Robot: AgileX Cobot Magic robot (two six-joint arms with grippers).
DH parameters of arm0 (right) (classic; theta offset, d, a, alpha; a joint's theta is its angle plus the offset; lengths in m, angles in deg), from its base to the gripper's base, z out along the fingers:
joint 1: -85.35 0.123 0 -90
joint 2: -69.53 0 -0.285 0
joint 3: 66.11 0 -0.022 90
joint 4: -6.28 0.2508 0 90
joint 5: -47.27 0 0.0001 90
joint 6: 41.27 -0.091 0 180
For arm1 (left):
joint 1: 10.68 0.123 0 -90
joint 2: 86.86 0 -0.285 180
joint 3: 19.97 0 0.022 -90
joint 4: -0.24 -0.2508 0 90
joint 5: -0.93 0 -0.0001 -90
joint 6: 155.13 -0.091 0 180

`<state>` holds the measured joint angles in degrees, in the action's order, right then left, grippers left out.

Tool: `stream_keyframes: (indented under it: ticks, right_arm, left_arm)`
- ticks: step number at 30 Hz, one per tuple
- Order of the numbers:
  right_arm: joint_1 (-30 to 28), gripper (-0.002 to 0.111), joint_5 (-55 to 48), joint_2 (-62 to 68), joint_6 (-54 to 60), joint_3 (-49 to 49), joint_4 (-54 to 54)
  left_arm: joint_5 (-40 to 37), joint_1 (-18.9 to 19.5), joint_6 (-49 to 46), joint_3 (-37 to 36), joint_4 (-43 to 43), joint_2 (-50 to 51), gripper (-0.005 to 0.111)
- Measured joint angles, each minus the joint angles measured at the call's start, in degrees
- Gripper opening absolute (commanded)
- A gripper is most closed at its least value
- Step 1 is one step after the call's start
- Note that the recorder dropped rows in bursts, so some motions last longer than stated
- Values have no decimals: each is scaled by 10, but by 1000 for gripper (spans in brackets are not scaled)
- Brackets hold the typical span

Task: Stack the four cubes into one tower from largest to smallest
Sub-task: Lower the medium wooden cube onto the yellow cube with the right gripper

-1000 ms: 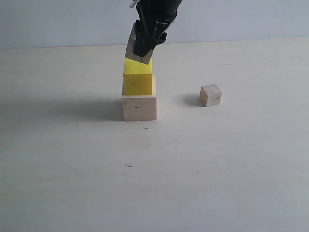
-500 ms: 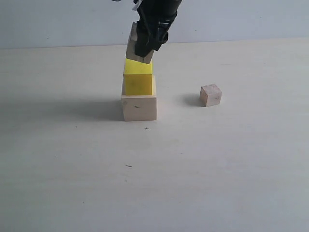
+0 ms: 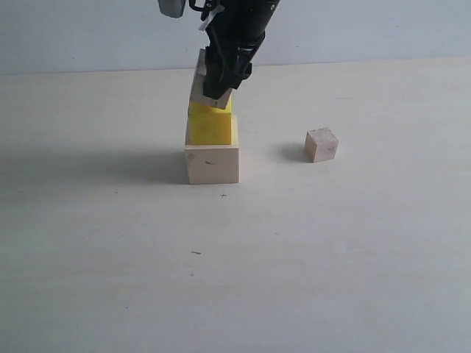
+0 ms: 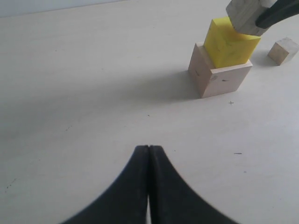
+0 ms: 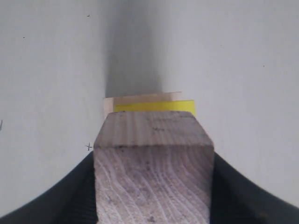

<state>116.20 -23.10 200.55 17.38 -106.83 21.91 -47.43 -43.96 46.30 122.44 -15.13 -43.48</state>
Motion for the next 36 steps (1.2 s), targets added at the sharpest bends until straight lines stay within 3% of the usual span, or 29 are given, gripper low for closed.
stream_keyframes:
  ticks: [30, 36]
  right_arm:
    - [0, 0, 5, 9, 14, 1, -8]
    - [0, 15, 8, 9, 15, 1, -8]
  left_arm:
    - [0, 0, 0, 0, 0, 0, 0]
    - [0, 0, 0, 0, 0, 0, 0]
